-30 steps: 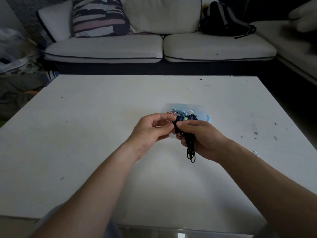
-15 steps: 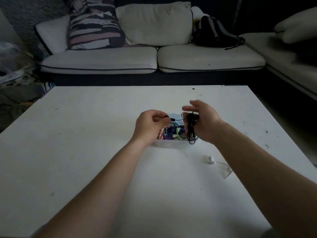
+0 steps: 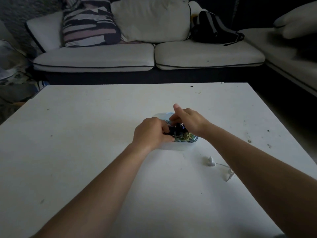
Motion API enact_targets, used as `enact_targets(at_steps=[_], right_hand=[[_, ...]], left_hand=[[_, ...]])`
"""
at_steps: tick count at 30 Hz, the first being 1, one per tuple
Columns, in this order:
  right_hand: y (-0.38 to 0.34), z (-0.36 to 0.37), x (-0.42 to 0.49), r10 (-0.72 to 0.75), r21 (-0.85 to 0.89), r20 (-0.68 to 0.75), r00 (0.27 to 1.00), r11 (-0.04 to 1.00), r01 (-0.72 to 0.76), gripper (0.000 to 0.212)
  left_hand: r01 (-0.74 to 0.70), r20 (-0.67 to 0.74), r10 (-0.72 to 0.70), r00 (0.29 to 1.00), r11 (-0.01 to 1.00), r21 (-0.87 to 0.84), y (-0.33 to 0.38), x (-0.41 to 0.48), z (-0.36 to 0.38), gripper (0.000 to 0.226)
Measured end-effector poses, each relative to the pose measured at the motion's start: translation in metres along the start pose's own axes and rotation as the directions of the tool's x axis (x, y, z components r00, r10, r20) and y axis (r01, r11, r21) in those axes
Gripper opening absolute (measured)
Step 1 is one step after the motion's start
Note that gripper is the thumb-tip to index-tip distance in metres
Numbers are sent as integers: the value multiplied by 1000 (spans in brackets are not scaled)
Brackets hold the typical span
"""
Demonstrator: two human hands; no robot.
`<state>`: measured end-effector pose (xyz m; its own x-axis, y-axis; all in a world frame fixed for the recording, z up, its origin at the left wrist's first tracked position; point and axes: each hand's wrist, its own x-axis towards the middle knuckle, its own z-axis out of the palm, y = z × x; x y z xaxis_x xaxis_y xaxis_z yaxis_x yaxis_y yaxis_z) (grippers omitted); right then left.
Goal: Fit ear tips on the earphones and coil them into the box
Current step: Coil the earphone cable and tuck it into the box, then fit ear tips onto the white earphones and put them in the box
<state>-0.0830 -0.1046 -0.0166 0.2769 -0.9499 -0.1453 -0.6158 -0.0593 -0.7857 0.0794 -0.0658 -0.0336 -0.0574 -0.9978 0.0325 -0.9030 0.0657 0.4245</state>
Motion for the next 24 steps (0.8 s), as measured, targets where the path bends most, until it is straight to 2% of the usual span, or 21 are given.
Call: enact_targets(at_steps=[4, 7, 10, 13, 16, 18, 21, 24], right_hand=[[2, -12, -14, -42, 44, -67, 997, 998, 45, 63], [9, -27, -30, -35, 196, -202, 979, 978, 76, 53], [24, -43, -52, 17, 224, -255, 967, 974, 42, 35], [48, -55, -76, 91, 107, -179, 980, 992, -73, 26], [76, -60, -95, 139, -209, -54, 989, 967, -148, 38], [92, -64, -109, 168, -389, 0, 986, 908, -155, 45], [106, -68, -125, 214, -482, 117, 970, 866, -133, 42], [116, -62, -134, 229, -577, 184, 956, 812, -84, 46]], left_hand=[[41, 8, -40, 999, 990, -138, -5, -6, -3, 20], [12, -84, -28, 996, 983, -185, -6, -16, -4, 10], [-50, -168, 11, 986, 972, -231, 11, -32, 0, 3], [-123, -81, 104, 991, 948, -294, 40, -50, 15, 2], [-150, 92, 184, 979, 943, -296, 64, -60, 41, 8], [-167, 177, 214, 961, 955, -246, 77, -63, 63, 20], [-225, 226, 243, 943, 969, -100, 93, -62, 92, 41], [-248, 232, 231, 945, 968, 48, 102, -58, 110, 34]])
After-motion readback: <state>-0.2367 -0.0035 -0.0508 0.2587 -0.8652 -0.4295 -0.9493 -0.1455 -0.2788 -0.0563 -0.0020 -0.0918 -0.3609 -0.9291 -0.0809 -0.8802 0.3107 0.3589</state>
